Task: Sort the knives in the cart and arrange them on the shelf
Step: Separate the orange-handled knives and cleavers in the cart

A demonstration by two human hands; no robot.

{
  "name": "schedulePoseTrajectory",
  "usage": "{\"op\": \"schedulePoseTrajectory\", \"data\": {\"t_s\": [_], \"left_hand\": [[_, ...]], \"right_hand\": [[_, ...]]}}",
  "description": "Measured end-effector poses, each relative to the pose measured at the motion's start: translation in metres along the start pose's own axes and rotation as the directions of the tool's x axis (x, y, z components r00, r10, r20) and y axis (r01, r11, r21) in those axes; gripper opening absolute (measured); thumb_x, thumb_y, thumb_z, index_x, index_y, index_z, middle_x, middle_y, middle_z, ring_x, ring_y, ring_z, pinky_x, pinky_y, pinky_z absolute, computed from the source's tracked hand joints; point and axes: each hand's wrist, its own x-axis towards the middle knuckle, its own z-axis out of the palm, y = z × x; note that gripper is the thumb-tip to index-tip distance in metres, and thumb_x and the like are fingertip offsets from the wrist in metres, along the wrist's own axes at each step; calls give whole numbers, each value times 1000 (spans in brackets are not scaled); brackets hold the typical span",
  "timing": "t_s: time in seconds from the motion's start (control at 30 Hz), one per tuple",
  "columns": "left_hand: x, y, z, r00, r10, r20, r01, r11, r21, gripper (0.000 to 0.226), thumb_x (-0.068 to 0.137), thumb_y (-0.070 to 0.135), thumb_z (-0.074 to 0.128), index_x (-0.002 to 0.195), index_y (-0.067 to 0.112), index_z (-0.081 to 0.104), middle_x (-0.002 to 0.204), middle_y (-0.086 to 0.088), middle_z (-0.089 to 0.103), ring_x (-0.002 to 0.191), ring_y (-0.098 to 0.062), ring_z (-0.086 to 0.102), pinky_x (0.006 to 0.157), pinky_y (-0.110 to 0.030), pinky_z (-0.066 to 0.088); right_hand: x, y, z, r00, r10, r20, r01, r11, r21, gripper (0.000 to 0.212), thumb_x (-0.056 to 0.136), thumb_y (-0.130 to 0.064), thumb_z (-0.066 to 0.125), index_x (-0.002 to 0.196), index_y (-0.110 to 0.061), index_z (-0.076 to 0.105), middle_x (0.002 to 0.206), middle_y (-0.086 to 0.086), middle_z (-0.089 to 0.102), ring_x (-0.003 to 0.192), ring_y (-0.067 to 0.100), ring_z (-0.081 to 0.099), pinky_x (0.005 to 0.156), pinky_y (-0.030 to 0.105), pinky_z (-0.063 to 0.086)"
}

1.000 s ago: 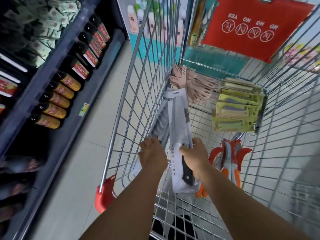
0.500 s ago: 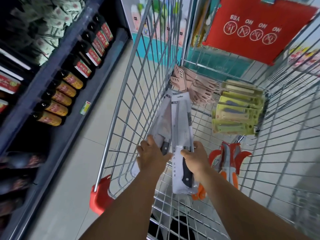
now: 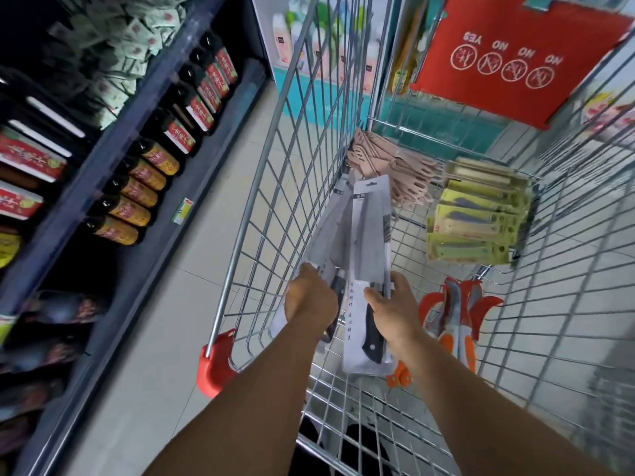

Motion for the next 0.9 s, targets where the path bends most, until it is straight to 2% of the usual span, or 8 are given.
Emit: {"op": "schedulePoseTrajectory", "data": {"t_s": [0.1,0.2,0.37,0.47,0.53,0.6,0.73,0.9], "left_hand": [[-17,7,-10,1000,6,6,-6,999,-32,33,94,8,42,128,7,44,117,-15,60,106,-31,59,83,-36,48],[-42,15,-22,1000,16,-5,-16,995,-100,37,96,6,37,133,10,43,117,-14,61,102,-28,60,76,-33,48],[-86,34,-45,995,76,-62,-84,986,-144,36,98,8,38,133,13,43,113,-15,64,92,-24,60,67,-30,43],[-113,42,-65,984,119,-131,-152,950,-272,30,99,13,39,128,12,47,110,-12,65,93,-26,61,73,-34,49],[-126,46,-80,973,126,-191,-188,917,-353,29,99,14,39,126,13,49,99,-6,66,86,-21,62,71,-26,48],[-137,51,-97,959,120,-256,-217,894,-393,30,98,12,39,125,14,50,93,-7,67,81,-22,61,65,-24,43],[-160,56,-141,914,91,-395,-299,809,-505,28,97,15,43,123,16,54,103,-10,68,95,-28,61,67,-23,33],[-178,38,-201,835,85,-544,-449,677,-583,33,96,12,45,126,24,54,94,0,70,90,-25,64,67,-22,38]], "right_hand": [[-13,-7,-12,995,-86,-57,85,996,-30,36,92,-16,60,126,-13,51,99,5,65,78,15,62,60,22,48],[-30,-22,-29,987,-130,-94,129,991,-24,53,92,-21,59,142,-20,39,117,8,64,84,19,64,61,22,50],[-69,-58,-58,970,-211,-120,215,976,20,63,94,-14,57,148,-26,28,113,-3,58,69,-2,55,55,13,43],[-97,-83,-72,952,-280,-127,282,959,-4,65,94,-16,57,150,-25,26,124,0,55,76,7,56,68,19,43],[-113,-102,-82,936,-329,-124,329,944,-21,63,93,-20,57,149,-28,27,132,2,56,95,19,61,79,26,42],[-124,-120,-88,917,-380,-123,378,925,-41,62,91,-22,57,147,-31,30,127,4,61,101,24,62,80,31,47],[-153,-167,-88,840,-533,-100,531,846,-47,52,84,-29,56,134,-36,43,101,-3,68,88,21,65,77,39,53],[-191,-227,-64,766,-641,-50,642,766,34,57,91,-21,59,142,-36,39,109,-8,67,89,10,64,77,28,48]]}}
